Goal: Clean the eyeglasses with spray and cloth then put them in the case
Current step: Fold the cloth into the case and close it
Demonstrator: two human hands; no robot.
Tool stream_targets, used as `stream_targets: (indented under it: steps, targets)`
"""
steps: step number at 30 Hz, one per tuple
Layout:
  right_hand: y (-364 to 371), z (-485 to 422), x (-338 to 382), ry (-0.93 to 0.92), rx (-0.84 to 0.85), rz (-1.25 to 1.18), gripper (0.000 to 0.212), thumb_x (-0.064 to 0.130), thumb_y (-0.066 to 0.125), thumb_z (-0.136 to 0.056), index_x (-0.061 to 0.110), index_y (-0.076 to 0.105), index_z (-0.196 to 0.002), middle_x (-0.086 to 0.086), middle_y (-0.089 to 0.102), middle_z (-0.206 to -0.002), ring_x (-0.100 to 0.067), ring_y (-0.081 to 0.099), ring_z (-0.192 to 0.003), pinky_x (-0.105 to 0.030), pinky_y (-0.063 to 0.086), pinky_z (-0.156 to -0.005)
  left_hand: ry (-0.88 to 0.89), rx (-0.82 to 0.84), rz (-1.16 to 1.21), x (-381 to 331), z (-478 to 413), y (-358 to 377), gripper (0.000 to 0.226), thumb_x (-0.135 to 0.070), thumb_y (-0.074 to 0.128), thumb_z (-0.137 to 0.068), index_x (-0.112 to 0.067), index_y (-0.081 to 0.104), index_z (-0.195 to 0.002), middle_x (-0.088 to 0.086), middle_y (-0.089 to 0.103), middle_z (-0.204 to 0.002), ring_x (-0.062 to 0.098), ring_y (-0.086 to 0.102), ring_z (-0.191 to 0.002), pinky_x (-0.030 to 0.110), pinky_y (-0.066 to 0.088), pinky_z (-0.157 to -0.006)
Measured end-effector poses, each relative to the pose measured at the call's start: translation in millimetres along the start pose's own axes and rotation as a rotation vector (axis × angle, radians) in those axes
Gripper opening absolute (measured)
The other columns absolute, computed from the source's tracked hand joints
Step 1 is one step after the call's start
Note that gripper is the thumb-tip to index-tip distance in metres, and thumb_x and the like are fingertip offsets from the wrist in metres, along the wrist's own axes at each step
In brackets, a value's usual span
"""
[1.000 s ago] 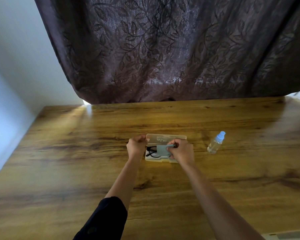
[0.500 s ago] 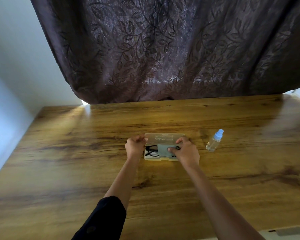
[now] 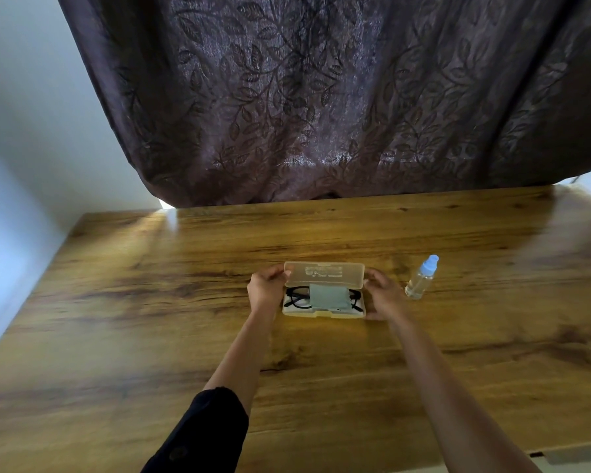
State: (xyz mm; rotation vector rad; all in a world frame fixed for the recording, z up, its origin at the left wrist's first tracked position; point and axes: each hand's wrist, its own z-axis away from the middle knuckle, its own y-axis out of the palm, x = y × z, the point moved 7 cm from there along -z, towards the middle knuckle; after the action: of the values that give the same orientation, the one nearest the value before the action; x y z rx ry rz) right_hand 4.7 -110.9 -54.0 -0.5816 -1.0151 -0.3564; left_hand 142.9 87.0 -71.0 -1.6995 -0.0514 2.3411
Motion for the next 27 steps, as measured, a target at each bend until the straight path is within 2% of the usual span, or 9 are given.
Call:
stream_targets:
  steps: [6, 11, 14, 16, 18, 22, 24, 26, 27]
  targets:
    - [6.7, 5.0, 3.9, 0.014, 0.209, -0.106, 0.054, 0.005, 0.050, -0.092, 0.027, 0.034, -0.139, -0.009, 0.056, -0.108, -0.022, 0.065, -0.077, -0.031, 0.057, -0.054, -0.030, 0.002, 0.151, -5.2, 1.5, -2.3, 0.020, -0.015, 0.063, -0.086, -0.016, 0.069, -0.105, 0.004, 0.067, -0.109, 0.022, 0.061, -0.101, 0.038, 0.050, -0.094]
    - [7.5, 2.8, 11.2, -0.054, 0.186, -0.120, 0.050, 0.003, 0.049, -0.091, 0.021, 0.038, -0.137, -0.010, 0.059, -0.111, -0.017, 0.064, -0.072, -0.030, 0.056, -0.054, -0.135, 0.100, 0.400, -1.6, 11.3, 3.7, 0.026, -0.029, 0.059, -0.087, -0.013, 0.065, -0.106, 0.011, 0.065, -0.109, 0.027, 0.060, -0.103, 0.044, 0.049, -0.092]
    - [4.0, 2.7, 15.4, -0.077, 0.147, -0.143, 0.043, 0.001, 0.047, -0.092, 0.018, 0.046, -0.131, -0.006, 0.060, -0.104, -0.013, 0.061, -0.067, -0.030, 0.057, -0.057, -0.200, 0.298, 0.589, -3.1, 17.0, 18.2, 0.050, -0.048, 0.037, -0.094, -0.009, 0.061, -0.112, 0.012, 0.065, -0.107, 0.028, 0.061, -0.095, 0.043, 0.050, -0.082]
    - [3.8, 5.2, 18.4, -0.081, 0.168, -0.201, 0.034, -0.002, 0.042, -0.094, 0.015, 0.057, -0.119, -0.008, 0.062, -0.108, -0.016, 0.064, -0.077, -0.029, 0.059, -0.061, -0.241, 0.345, 0.649, -2.0, 16.2, 22.4, 0.056, -0.054, 0.028, -0.094, -0.012, 0.063, -0.106, 0.010, 0.063, -0.111, 0.030, 0.058, -0.101, 0.048, 0.045, -0.092]
    - [4.2, 8.5, 22.6, -0.104, 0.186, -0.224, 0.036, -0.002, 0.036, -0.095, 0.016, 0.067, -0.098, -0.009, 0.063, -0.114, -0.021, 0.065, -0.090, -0.027, 0.058, -0.064, -0.263, 0.367, 0.628, -1.1, 17.4, 25.6, 0.052, -0.055, 0.032, -0.092, -0.014, 0.064, -0.101, 0.008, 0.061, -0.116, 0.031, 0.053, -0.110, 0.052, 0.038, -0.102]
    - [0.5, 9.1, 23.2, -0.073, 0.108, -0.289, 0.035, 0.007, 0.040, -0.094, 0.018, 0.071, -0.084, -0.004, 0.066, -0.106, -0.022, 0.063, -0.097, -0.026, 0.058, -0.061, -0.197, 0.329, 0.493, -2.9, 20.9, 26.4, 0.010, -0.022, 0.057, -0.088, -0.019, 0.067, -0.090, 0.005, 0.060, -0.119, 0.026, 0.051, -0.117, 0.055, 0.030, -0.108]
    - [-0.6, 7.9, 22.3, -0.075, 0.084, -0.292, 0.025, 0.012, 0.048, -0.092, 0.020, 0.070, -0.085, -0.001, 0.066, -0.103, -0.021, 0.061, -0.100, -0.026, 0.058, -0.062, -0.173, 0.348, 0.503, -6.8, 25.0, 28.3, 0.014, -0.010, 0.056, -0.087, -0.018, 0.064, -0.096, 0.003, 0.061, -0.114, 0.022, 0.053, -0.114, 0.051, 0.028, -0.109]
    - [-0.9, 6.9, 18.3, -0.074, 0.084, -0.303, 0.013, 0.017, 0.060, -0.087, 0.020, 0.067, -0.097, -0.001, 0.063, -0.108, -0.019, 0.059, -0.101, -0.026, 0.056, -0.065, -0.163, 0.362, 0.535, -11.8, 29.6, 29.0, 0.020, -0.007, 0.054, -0.088, -0.016, 0.062, -0.104, 0.002, 0.061, -0.115, 0.021, 0.055, -0.110, 0.045, 0.035, -0.102]
    - [0.2, 5.8, 14.4, -0.056, 0.097, -0.310, 0.023, 0.018, 0.064, -0.084, 0.017, 0.063, -0.106, -0.002, 0.060, -0.111, -0.018, 0.059, -0.102, -0.027, 0.055, -0.068, -0.157, 0.379, 0.558, -13.0, 30.8, 30.3, 0.023, -0.006, 0.054, -0.088, -0.015, 0.060, -0.109, 0.004, 0.060, -0.118, 0.022, 0.055, -0.111, 0.042, 0.040, -0.099]
